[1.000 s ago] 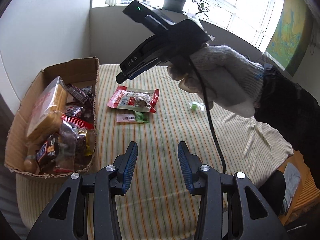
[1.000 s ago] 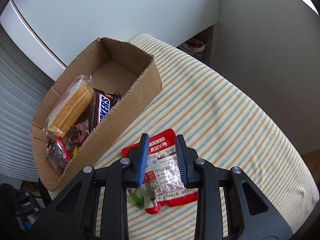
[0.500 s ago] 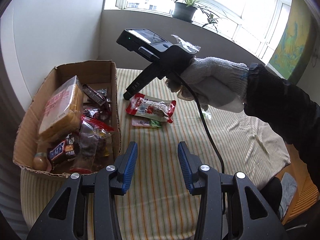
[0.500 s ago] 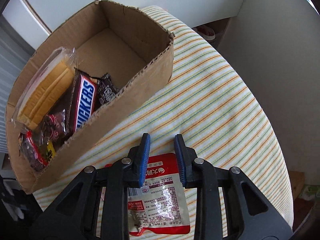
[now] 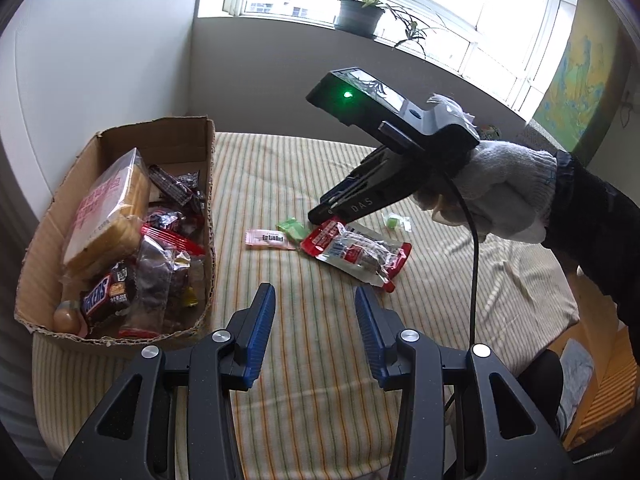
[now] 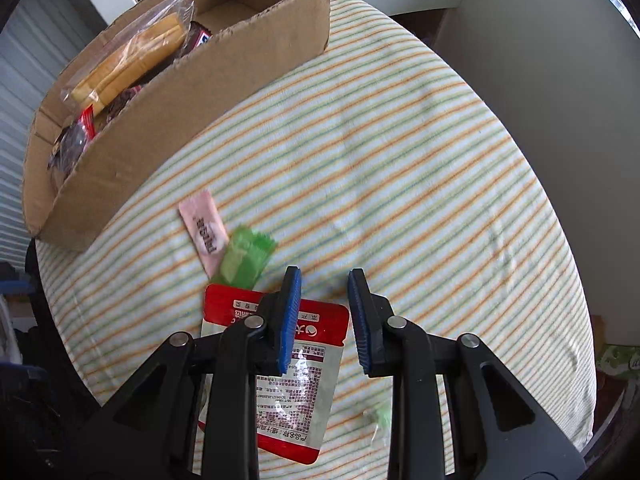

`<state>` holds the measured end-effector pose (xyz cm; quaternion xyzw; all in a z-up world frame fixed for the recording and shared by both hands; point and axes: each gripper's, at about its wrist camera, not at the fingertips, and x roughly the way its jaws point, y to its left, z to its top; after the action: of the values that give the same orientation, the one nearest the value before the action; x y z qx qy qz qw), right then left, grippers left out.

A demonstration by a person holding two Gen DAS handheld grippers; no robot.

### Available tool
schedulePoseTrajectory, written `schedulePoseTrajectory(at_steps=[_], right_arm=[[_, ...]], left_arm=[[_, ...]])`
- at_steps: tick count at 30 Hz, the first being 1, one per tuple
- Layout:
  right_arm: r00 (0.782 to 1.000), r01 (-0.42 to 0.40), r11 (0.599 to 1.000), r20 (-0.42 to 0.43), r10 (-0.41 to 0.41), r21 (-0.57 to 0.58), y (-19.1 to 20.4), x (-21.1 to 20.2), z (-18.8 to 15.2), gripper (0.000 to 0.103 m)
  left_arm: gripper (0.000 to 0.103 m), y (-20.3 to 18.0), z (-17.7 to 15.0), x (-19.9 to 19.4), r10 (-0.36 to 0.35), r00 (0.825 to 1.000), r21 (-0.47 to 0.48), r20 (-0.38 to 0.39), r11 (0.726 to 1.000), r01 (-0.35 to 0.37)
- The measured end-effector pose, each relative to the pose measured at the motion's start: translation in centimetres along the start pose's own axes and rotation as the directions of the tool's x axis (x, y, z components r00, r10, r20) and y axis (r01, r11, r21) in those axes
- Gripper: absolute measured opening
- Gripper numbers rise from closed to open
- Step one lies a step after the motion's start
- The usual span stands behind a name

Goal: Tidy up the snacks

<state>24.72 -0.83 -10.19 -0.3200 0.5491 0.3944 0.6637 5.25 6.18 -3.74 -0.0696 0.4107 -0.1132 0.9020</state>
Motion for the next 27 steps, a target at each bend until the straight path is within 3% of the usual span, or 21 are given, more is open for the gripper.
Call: schedulePoseTrajectory(at_steps=[11,18,23,27], right_arm=[[0.998,-0.065,0.995,0.027,0.063,0.079,-0.8,-2.3,-7.6,0.025],[0.993,-0.108,0.987,0.06,0.102,0.116,-0.7,-4.4,-12.7,0.025],[0.984,-0.097,0.958,0.172,0.051,0.27,-4.7,-7.2,-14.3,0.026],[0.978,-0.158,0.906,0.191,0.088,0.394,-9.1,-7.3,-12.4,0.026]], left_arm=[[0.04,-1.0,-0.1,3.0,-0.041,0.997,-0.003,-0.066,0.999,0.041],[0.04,-1.2,-0.6,4.3,-0.027,0.996,-0.006,-0.089,1.0,0.027],[0.04,-1.8,1.2,5.6,-0.006,0.996,0.008,-0.09,1.0,0.007],[0.04,-1.7,3.1,6.9,-0.017,0.993,-0.007,-0.121,1.0,0.017]])
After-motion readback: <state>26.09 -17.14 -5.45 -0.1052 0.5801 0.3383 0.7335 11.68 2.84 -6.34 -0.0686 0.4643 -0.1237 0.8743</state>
